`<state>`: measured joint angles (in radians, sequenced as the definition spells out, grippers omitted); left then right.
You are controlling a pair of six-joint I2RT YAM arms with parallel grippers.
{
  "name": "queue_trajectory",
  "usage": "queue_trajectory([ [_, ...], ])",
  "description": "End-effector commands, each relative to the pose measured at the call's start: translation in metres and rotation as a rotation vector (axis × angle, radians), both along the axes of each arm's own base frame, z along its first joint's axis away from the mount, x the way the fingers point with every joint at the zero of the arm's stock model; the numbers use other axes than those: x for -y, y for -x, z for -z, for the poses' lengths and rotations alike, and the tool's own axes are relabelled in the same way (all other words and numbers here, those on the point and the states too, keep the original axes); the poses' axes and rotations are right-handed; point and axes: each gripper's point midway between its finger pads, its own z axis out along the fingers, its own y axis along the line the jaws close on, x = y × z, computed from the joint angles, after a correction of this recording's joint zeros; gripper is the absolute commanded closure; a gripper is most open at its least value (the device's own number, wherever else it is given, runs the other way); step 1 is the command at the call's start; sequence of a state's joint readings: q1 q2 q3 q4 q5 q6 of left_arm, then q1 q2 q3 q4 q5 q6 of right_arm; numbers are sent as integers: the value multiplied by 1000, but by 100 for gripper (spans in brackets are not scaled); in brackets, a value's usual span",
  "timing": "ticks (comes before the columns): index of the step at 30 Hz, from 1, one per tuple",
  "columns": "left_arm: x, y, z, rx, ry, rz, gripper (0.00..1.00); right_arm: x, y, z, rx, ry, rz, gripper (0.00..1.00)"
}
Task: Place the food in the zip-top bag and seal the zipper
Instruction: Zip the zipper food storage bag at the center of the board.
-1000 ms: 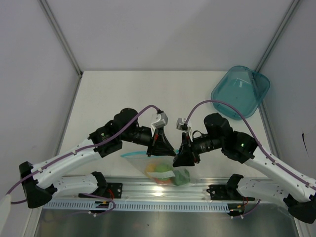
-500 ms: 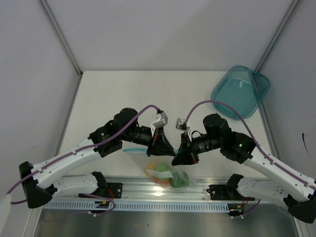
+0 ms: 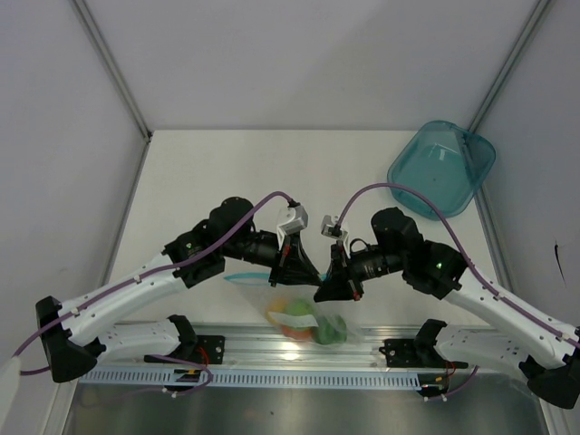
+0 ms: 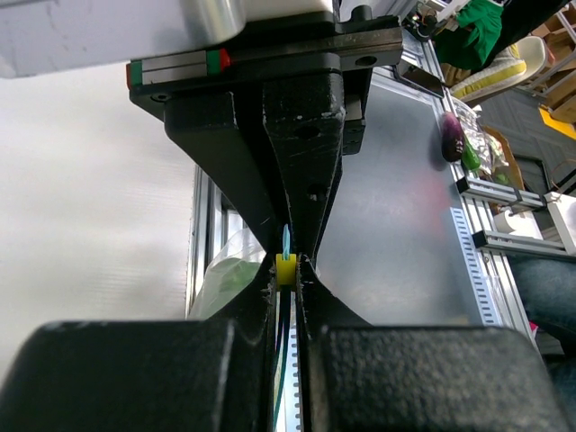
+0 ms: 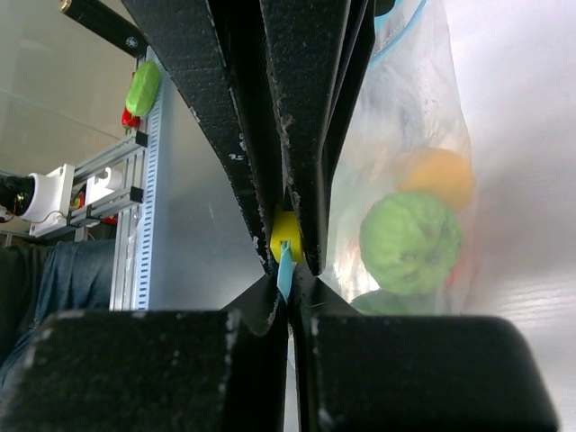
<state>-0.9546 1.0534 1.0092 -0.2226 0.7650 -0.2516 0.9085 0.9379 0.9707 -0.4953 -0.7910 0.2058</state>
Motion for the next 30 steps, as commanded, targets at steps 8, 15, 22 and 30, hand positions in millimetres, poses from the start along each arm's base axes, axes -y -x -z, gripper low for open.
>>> queue_trajectory([
  [8,-4,-10,17,33,-47,-57,82,-1,-37,-23,80,-115,250,100],
  [15,-10,-8,37,17,-95,-56,91,8,-45,-37,84,-195,351,100],
  [22,-15,-11,35,22,-80,-86,99,12,-37,-31,65,-176,324,100],
  [30,-9,-13,19,36,-44,-69,99,10,-22,-29,74,-170,209,88],
])
